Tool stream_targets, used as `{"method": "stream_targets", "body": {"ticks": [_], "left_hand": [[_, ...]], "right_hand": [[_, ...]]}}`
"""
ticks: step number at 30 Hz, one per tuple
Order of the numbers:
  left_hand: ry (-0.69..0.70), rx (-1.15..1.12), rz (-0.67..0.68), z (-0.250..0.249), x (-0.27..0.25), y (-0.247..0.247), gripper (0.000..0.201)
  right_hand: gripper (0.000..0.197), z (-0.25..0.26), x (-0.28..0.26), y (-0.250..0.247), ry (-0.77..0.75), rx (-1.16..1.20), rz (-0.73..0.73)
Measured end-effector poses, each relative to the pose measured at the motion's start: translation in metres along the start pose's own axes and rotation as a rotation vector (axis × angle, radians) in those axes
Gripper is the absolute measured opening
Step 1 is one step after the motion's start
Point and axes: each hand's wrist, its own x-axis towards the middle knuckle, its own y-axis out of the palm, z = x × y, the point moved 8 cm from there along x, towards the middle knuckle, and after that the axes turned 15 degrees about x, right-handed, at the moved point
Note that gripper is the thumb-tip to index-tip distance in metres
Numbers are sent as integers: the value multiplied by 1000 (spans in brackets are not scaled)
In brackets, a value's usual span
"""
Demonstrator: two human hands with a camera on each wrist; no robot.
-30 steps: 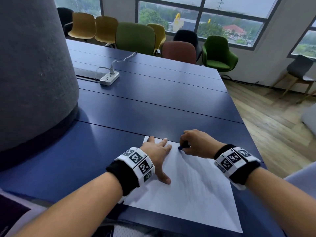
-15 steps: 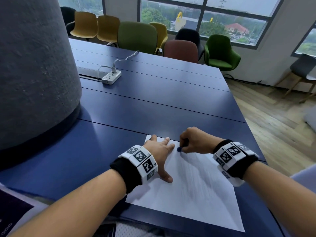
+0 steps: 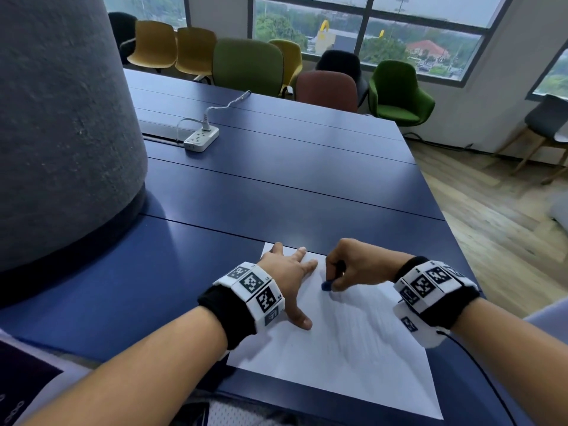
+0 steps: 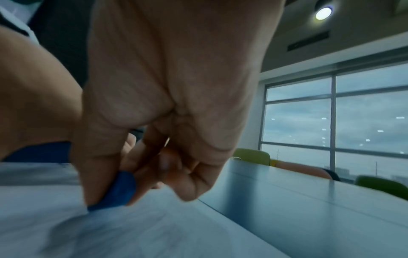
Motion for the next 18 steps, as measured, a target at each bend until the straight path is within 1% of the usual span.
{"method": "stream_targets", "body": {"ticks": [1,3,4,5,7,8,9,10,13,14,15,17,18], "left_hand": [[1,0,1,0,0,0,121],[0,0,2,0,0,1,121],[0,0,1,0,0,1,121],[0,1,1,-1,0,1,121],[-3,6,1,-1,-1,0,120],[-4,4,3,-1,-2,0,120],[-3,2,6,-1,-2,0,120],[-3,3,8,-1,-2,0,120],[0,4,14,-2,-2,0,120],[0,0,16,-2,-2,0,120],[0,-5,18,-2,-2,-1,120],[-3,-9,23,-2,-3,-1,120],[-4,-8,26,-2,-3,-1,121]], "right_hand": [[18,-2,2,-4,7,-13,-29],[22,-7,5,-18,-7,-29,-166],[25,-9,5,-21,-10,-25,-207],[24,-10,4,-19,-11,-15,-203],[16,-8,-1,-5,-7,-2,-81],[17,-7,-3,2,7,1,-20],[18,-7,-4,3,17,7,-4],[19,-9,-3,-2,22,7,-38],[21,-15,0,-18,6,-16,-219],[21,-16,0,-17,0,-10,-239],[19,-16,-2,-14,-9,-2,-225],[15,-15,-5,-4,-6,18,-128],[14,-16,-6,-4,5,23,-101]]}}
